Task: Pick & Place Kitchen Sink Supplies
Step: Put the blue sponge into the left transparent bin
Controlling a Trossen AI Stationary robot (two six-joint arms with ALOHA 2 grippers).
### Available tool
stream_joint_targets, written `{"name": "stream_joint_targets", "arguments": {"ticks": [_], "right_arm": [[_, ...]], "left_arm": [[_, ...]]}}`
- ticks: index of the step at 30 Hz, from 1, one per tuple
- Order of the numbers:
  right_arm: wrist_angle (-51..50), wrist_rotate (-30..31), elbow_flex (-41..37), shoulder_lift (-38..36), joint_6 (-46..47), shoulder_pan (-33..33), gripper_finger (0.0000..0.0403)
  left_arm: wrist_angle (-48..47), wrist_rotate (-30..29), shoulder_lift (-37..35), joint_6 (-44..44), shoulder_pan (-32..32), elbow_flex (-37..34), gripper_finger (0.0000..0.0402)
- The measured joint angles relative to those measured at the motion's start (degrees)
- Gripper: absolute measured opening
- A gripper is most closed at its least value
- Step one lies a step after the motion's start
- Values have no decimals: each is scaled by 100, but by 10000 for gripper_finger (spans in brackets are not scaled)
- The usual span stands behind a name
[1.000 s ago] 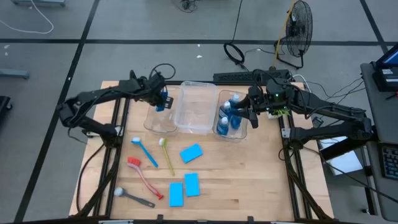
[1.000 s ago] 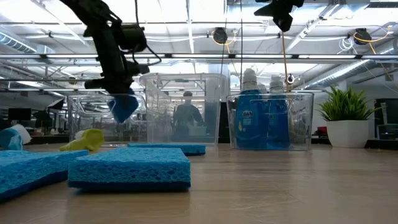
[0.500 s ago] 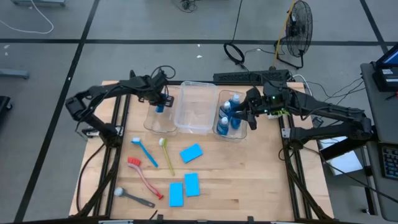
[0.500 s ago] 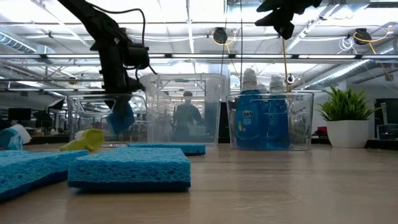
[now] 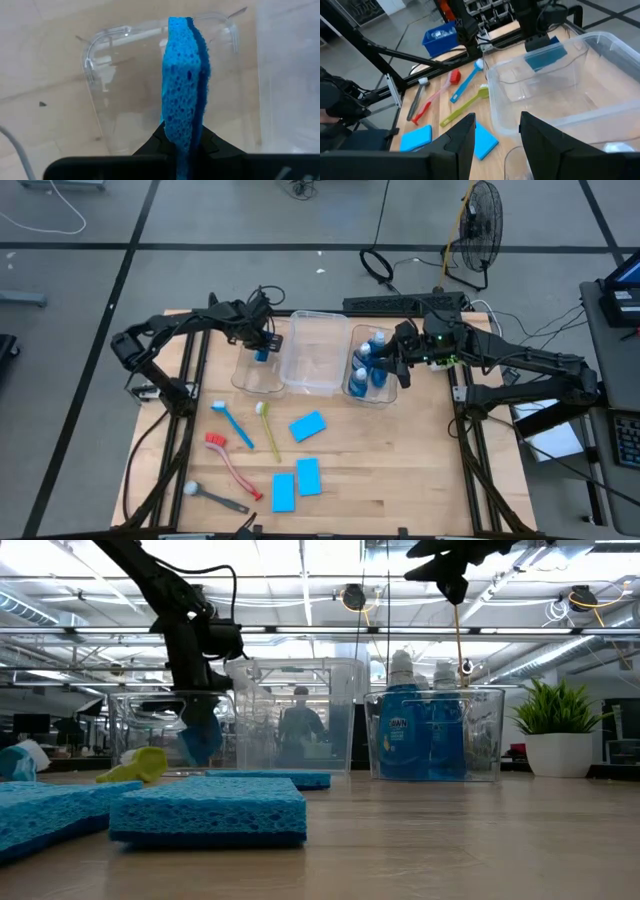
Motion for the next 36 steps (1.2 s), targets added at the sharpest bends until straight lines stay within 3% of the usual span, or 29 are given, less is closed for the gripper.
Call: {"name": "stream_joint_targets", "arguments": {"ticks": [6,24,36], "right_arm": [[11,0,0,0,0,0,141],[7,140,0,0,302,0,141],[18,144,0,0,302,1,141]], "left_arm": [[54,9,0,4,3,0,24],[-33,-33,-105,403,125,-2,225],[-191,71,-955,371,213,-4,246]]}}
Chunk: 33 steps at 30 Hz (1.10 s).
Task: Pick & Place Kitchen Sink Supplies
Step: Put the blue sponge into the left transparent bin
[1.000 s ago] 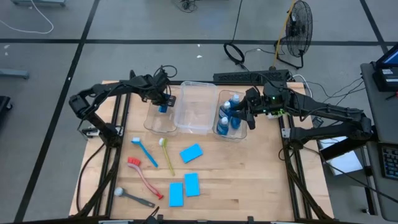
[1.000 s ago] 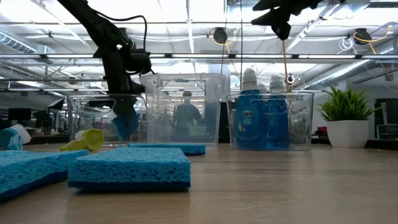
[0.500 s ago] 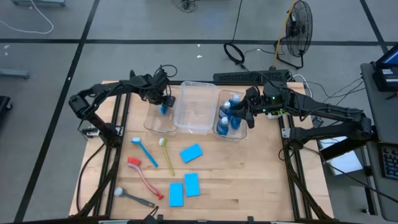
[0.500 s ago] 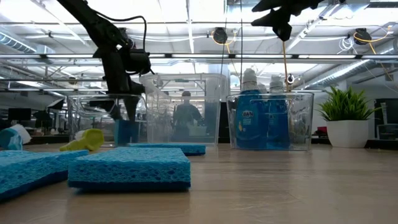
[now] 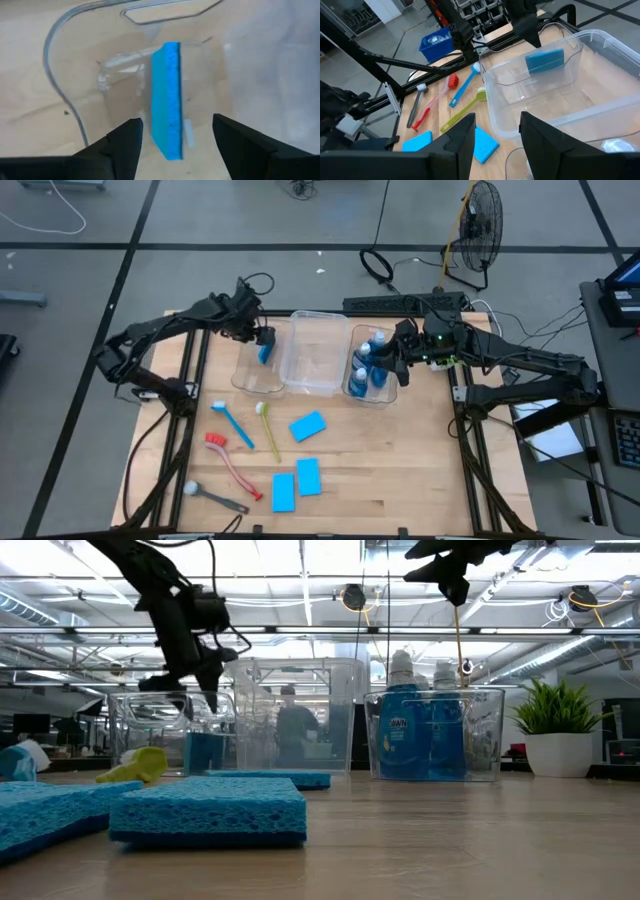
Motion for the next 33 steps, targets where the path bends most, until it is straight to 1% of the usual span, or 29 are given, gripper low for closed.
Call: {"name": "stream_joint_targets", "arguments": {"ticks": [4,8,14,20,25,27,33], "right_arm": [[2,0,0,0,0,-1,141],[2,0,2,0,0,0,141],[2,-1,0,0,-75,0,141],[4,-2,0,0,-203,-1,141],[4,-18,0,-21,-461,-1,141],[9,-18,-2,-82,-530,-9,141],[-40,-17,-9,-493,-633,-91,141]], "left_arm": [[-80,69,-452,-145,-59,0,246],[-149,97,-968,-248,-248,0,246],[-153,108,-1765,-359,-929,0,246],[-109,56,-2301,-536,-1988,0,246],[120,-15,-2411,-760,-3010,0,246],[273,-212,-2407,-869,-3444,0,246],[574,-1174,-2237,-1179,-4651,0,246]]}}
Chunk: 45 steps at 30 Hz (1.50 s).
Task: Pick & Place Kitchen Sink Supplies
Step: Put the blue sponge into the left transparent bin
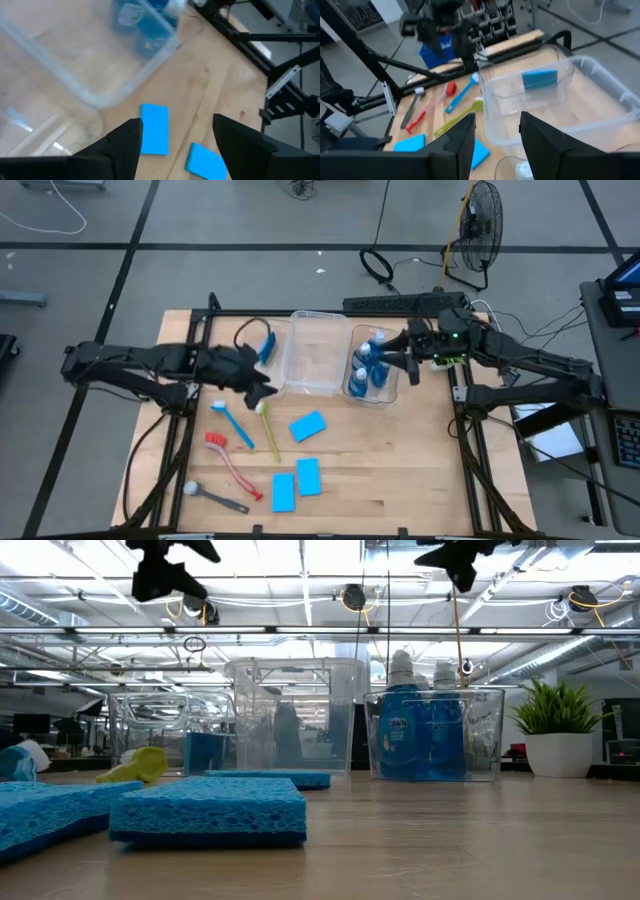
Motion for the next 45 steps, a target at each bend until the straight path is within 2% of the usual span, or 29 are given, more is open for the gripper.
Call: {"name": "stream_joint_targets", "arguments": {"ticks": [4,7,18,23,26,31,33,37,45], "right_arm": [[97,-4,-276,-436,3,2,141],[425,-4,-812,-839,244,0,141],[4071,-24,-3625,-2121,2030,39,141],[6210,-28,-4747,-2364,2167,112,141],[7163,-51,-5238,-2509,2478,120,141],[8261,-830,-5617,-2660,2812,120,141],[8181,-1168,-5570,-2674,2882,120,141],[7753,-1385,-5329,-2685,2694,120,141],[5441,-1349,-4561,-2682,1791,120,142]], "left_arm": [[118,-422,239,-301,-659,0,246],[383,-568,482,-479,-1065,5,246],[605,-590,1737,-1325,-2006,-1,246],[679,-587,2264,-1437,-2233,0,246],[744,-589,2504,-1455,-2288,0,246],[1115,-676,2857,-1372,-2268,0,246],[1350,-694,2985,-1208,-2235,0,246],[1590,-736,3164,-1013,-2127,0,246],[1613,-788,3178,-825,-1792,0,246]]}}
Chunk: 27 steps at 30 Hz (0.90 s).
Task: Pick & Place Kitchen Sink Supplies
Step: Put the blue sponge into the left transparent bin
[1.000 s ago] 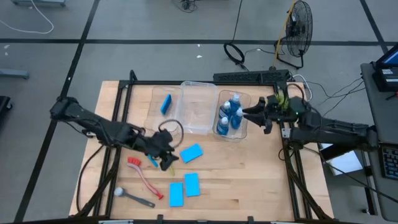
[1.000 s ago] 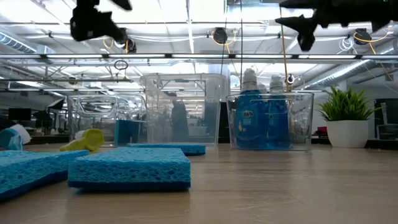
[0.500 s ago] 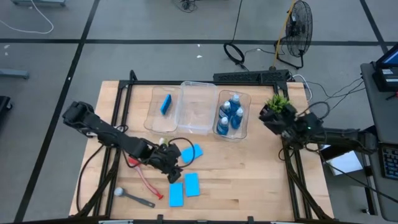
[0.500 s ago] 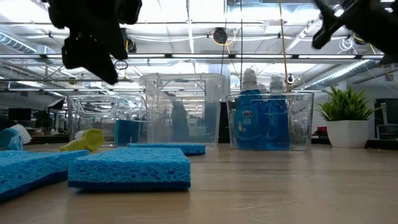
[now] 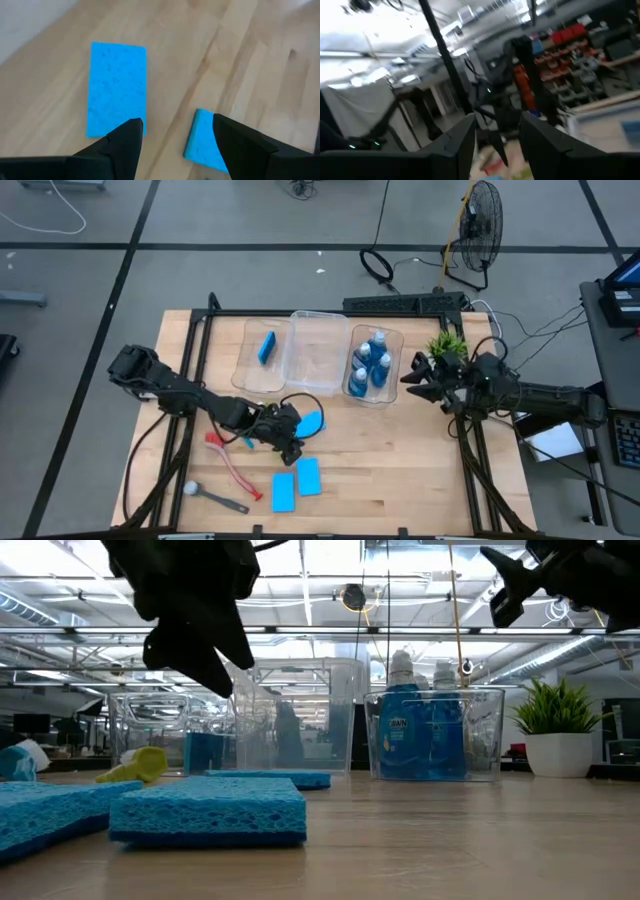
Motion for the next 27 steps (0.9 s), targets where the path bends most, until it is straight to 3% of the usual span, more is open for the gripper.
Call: {"name": "stream_joint_targets", "arguments": {"ticks": [7,18,27], "right_arm": [[-1585,43,600,-213,-499,0,142],[-3463,880,964,-1137,-884,287,142],[-3868,1188,964,-1806,-1055,437,142]], "left_arm": [[-41,-8,0,130,127,0,246],[-53,-88,0,293,344,0,246],[-61,-150,0,553,533,0,246]]}}
